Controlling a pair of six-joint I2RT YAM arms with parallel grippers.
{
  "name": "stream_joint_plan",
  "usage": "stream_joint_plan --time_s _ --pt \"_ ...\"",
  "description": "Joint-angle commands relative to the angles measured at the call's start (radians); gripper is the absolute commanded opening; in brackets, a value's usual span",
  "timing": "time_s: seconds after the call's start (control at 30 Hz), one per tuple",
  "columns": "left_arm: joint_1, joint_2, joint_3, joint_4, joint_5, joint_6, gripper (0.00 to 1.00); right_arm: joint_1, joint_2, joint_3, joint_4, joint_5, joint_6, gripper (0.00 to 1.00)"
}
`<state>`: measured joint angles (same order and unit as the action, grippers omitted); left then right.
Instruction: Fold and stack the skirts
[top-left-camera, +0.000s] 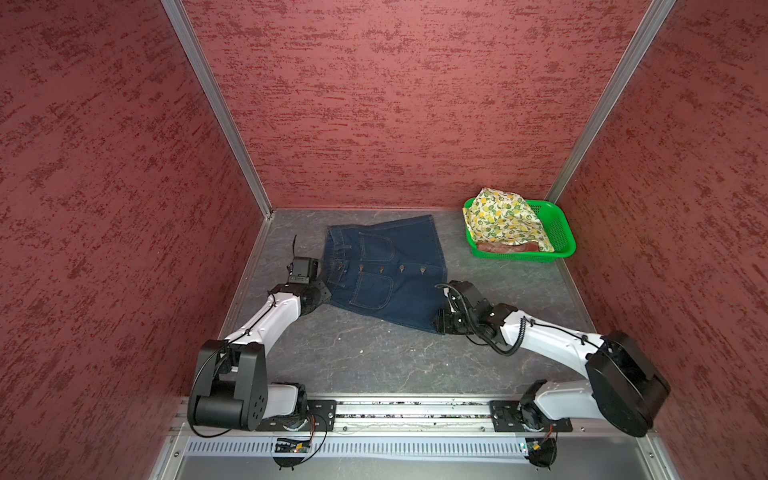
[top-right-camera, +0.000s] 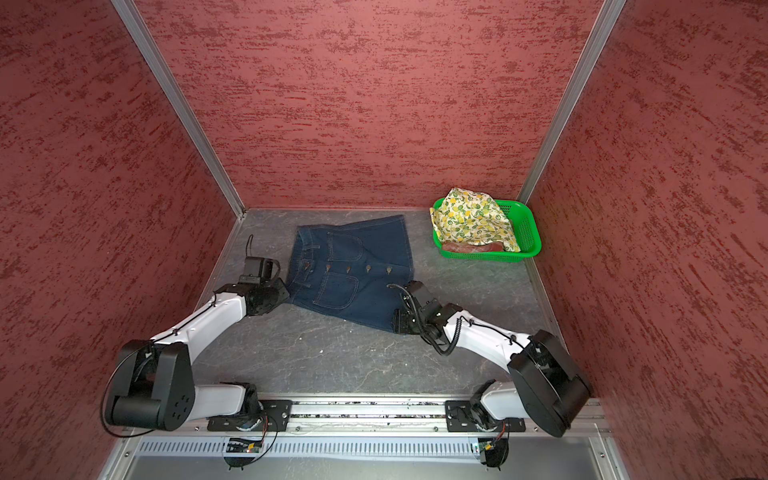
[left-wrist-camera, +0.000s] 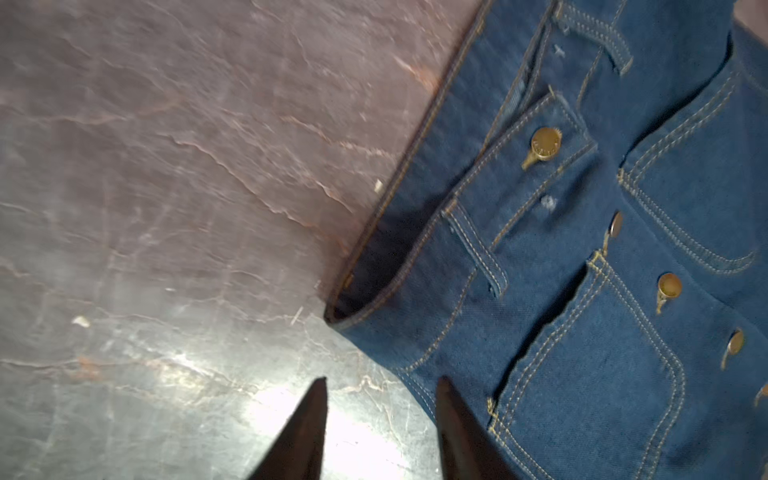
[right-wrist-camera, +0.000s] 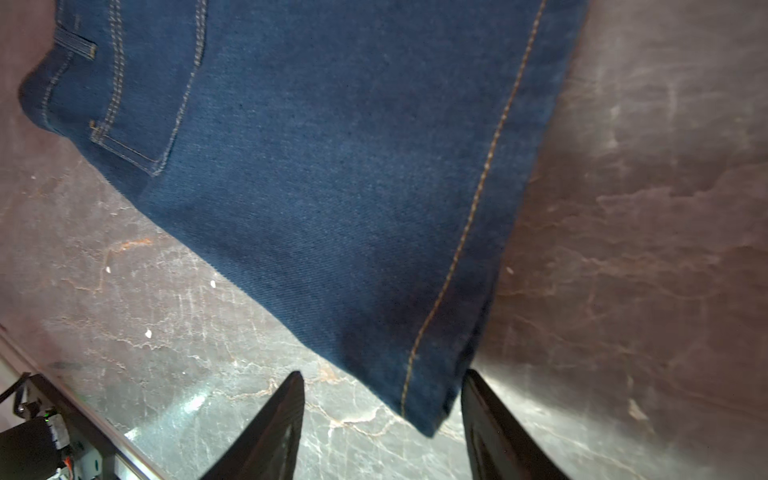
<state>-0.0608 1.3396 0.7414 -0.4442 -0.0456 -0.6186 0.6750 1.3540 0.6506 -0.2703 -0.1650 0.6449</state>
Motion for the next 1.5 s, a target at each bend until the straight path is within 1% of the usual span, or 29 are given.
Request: stream_joint_plan --time_s 0.0,0.27,0.33,0.37,0.4,0.43,0.5,0.53,0.67,0.73,0.8,0.9,0.93,1.2,1.23,1.33,1.47 --pt "0.027 0.026 -0.009 0.029 0.036 -0.019 0.53 0.011 0.003 -0.021 0.063 -0.021 0.041 0.61" --pt "0.028 0.131 -0.009 0.101 0.082 -0.021 0.54 0.012 -0.018 -0.053 0.067 -0.011 0.051 0.61" --pt "0.026 0.155 -0.012 0.115 0.088 -0.019 0.52 0.013 -0.016 -0.061 0.076 -0.016 0.055 0.61" --pt "0.026 0.169 -0.016 0.124 0.090 -0.016 0.47 0.012 -0.013 -0.065 0.083 -0.024 0.060 0.61" --pt "0.025 0.182 -0.020 0.134 0.092 -0.014 0.34 0.012 -0.013 -0.069 0.089 -0.030 0.064 0.61" --pt "0.023 0.192 -0.022 0.141 0.093 -0.013 0.24 0.012 -0.012 -0.073 0.096 -0.033 0.067 0.61" --pt "0.025 0.209 -0.029 0.163 0.102 -0.010 0.06 0.012 -0.008 -0.074 0.099 -0.034 0.067 0.60" --pt "0.025 0.213 -0.031 0.167 0.105 -0.009 0.00 0.012 -0.007 -0.073 0.097 -0.034 0.066 0.60" --pt "0.022 0.202 -0.040 0.168 0.104 -0.009 0.00 0.012 0.000 -0.078 0.119 -0.037 0.067 0.51" --pt "0.016 0.179 -0.047 0.157 0.100 -0.011 0.00 0.012 0.005 -0.077 0.135 -0.039 0.066 0.38" --pt "0.007 0.142 -0.064 0.141 0.089 -0.015 0.00 0.012 0.004 -0.074 0.132 -0.027 0.063 0.21" --pt "0.000 0.077 -0.095 0.113 0.084 -0.027 0.00 0.012 -0.013 -0.070 0.118 -0.009 0.056 0.02" --pt "-0.002 0.056 -0.106 0.102 0.084 -0.032 0.00 0.011 -0.021 -0.067 0.108 -0.005 0.054 0.00" --pt "-0.060 -0.187 -0.169 -0.068 0.059 -0.081 0.00 0.012 -0.112 -0.049 -0.046 0.064 0.018 0.00" --pt "-0.070 -0.225 -0.174 -0.101 0.054 -0.088 0.00 0.012 -0.134 -0.039 -0.095 0.095 0.003 0.00" --pt "-0.116 -0.344 -0.165 -0.209 0.018 -0.111 0.00 0.012 -0.229 -0.001 -0.233 0.178 -0.035 0.00" --pt "-0.205 -0.503 -0.104 -0.385 -0.048 -0.154 0.00 0.012 -0.310 0.076 -0.350 0.203 -0.054 0.00"
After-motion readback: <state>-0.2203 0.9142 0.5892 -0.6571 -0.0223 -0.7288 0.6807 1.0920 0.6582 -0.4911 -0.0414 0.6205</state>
